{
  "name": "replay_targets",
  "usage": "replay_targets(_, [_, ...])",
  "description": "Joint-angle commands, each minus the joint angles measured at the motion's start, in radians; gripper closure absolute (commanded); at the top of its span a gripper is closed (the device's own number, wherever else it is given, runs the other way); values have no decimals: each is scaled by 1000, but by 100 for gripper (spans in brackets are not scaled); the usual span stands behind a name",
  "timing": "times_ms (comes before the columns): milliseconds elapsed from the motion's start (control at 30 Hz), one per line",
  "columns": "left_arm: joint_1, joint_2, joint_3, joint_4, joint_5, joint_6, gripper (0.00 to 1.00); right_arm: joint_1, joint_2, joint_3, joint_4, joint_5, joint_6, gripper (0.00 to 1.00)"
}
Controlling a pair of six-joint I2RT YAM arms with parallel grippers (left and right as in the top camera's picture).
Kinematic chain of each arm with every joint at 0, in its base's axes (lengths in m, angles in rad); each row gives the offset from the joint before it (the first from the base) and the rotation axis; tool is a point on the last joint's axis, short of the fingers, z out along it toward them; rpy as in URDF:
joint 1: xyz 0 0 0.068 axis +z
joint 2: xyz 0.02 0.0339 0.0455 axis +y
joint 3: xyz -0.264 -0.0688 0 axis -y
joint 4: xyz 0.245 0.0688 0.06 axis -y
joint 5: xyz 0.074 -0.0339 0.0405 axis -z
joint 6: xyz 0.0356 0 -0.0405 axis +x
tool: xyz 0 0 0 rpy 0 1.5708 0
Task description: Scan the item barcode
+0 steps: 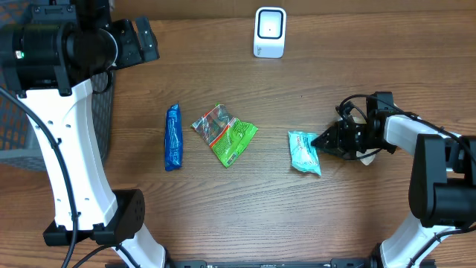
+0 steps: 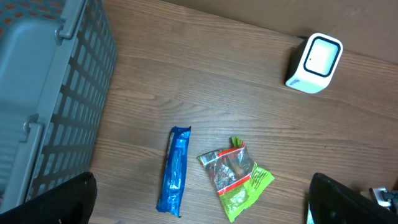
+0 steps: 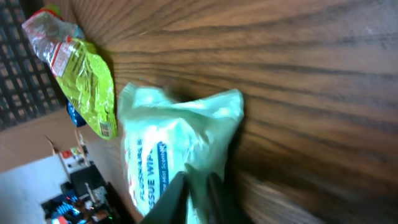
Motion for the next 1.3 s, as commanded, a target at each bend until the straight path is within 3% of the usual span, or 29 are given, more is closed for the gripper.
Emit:
replay_targets(0, [3, 12, -5, -2, 11, -21, 0, 5, 1, -11, -14, -2, -1, 92])
replay_targets(233, [3, 12, -5, -2, 12, -21, 0, 6, -63, 21, -97, 39, 16, 96])
replay_targets(433, [3, 12, -5, -2, 11, -21, 0, 48, -234, 54, -168, 245, 95, 96])
replay_targets(667, [3, 12, -5, -2, 11, -21, 0, 245, -439, 56, -186, 576, 246, 96])
replay_targets(867, [3, 12, -5, -2, 11, -21, 0, 404, -475, 56, -224, 834, 384, 96])
replay_targets(933, [3, 12, -5, -2, 12, -21, 0, 387, -470, 55, -239, 825, 397, 85])
replay_targets(1100, [3, 12, -5, -2, 11, -21, 0, 241, -448, 55, -251, 661, 264, 35])
replay_targets(1167, [3, 12, -5, -2, 12, -21, 0, 161, -424, 55, -250, 553, 180, 28])
replay_targets(1267, [3, 12, -5, -2, 13, -21, 0, 66, -362, 55, -253, 408, 67, 28])
